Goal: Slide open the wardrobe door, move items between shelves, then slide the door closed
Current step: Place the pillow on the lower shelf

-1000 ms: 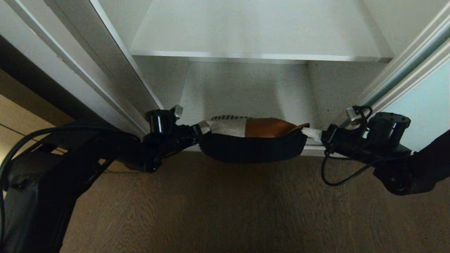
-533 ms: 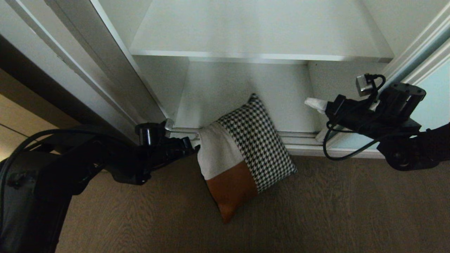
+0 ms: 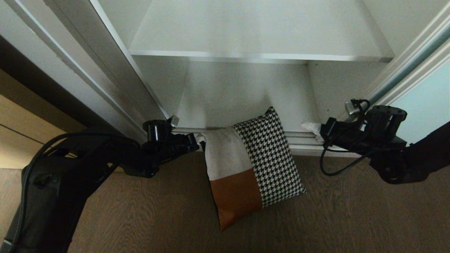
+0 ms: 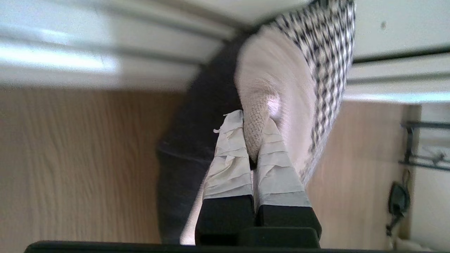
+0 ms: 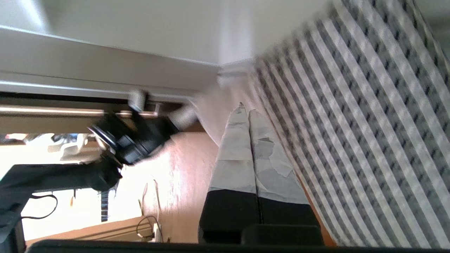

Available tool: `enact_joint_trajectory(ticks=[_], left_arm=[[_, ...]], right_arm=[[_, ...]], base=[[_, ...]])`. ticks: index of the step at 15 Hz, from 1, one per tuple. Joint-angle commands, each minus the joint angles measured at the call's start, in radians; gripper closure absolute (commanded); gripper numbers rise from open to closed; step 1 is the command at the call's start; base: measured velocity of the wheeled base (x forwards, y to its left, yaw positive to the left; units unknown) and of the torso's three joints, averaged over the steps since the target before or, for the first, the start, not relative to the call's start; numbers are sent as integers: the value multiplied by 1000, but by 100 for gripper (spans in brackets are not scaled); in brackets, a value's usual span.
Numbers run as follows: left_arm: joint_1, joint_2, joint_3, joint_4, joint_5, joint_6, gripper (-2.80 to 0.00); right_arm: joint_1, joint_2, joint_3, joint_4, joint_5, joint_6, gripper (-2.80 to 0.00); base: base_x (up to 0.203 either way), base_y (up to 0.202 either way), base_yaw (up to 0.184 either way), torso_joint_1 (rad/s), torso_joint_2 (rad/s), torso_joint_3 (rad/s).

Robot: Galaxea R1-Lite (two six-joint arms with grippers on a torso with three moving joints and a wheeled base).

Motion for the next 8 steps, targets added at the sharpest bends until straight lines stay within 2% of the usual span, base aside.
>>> enact_joint_trajectory(ticks=[1,6,8], left_arm=[[0,19,-115,44,0,-3,0],[3,64,-428,224,-2,-3,0],[10,67,-434,233,-8,0,0]], right_arm=[[-32,41,29,38,3,4,0],[-39,98,35,65,0,-2,0],[-36,116,34,69,0,-3,0]], base=[[0,0,0,0,0,0],[0,0,0,0,0,0],[0,0,0,0,0,0]])
